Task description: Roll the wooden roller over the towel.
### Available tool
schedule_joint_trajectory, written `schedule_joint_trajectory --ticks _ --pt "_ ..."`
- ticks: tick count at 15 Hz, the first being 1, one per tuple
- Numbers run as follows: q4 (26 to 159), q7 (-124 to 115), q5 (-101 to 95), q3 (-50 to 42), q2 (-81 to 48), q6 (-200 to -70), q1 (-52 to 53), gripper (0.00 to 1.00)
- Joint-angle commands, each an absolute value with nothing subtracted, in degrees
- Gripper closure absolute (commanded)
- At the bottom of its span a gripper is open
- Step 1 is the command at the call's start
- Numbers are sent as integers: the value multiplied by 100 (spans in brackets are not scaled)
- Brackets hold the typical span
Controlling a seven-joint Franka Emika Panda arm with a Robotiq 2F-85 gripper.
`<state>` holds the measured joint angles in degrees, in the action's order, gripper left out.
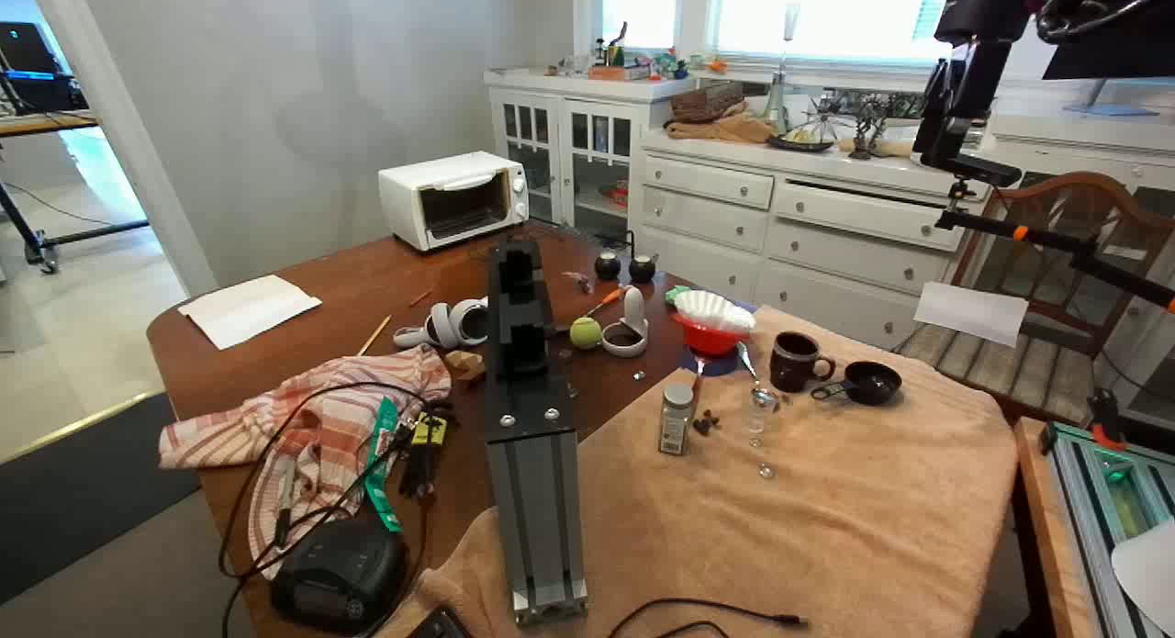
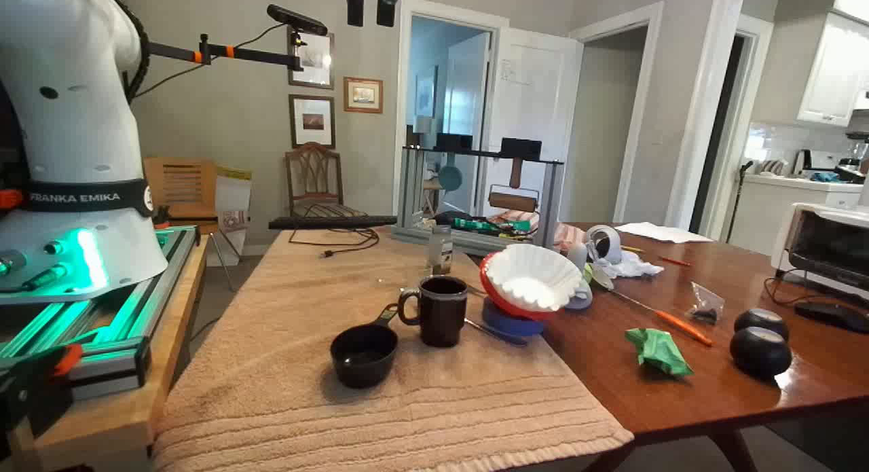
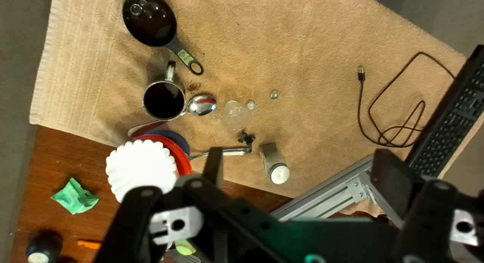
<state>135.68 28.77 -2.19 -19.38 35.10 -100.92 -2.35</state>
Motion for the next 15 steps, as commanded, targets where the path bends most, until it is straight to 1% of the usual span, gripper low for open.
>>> schedule_joint_trajectory --ticks 1,9,15 --pt "13555 2922 -171 -1864 3487 -10080 -329 0" --pt "13555 2922 -171 -1864 3487 -10080 -329 0" --pt "13545 3839 -434 -1266 3395 -10431 161 0"
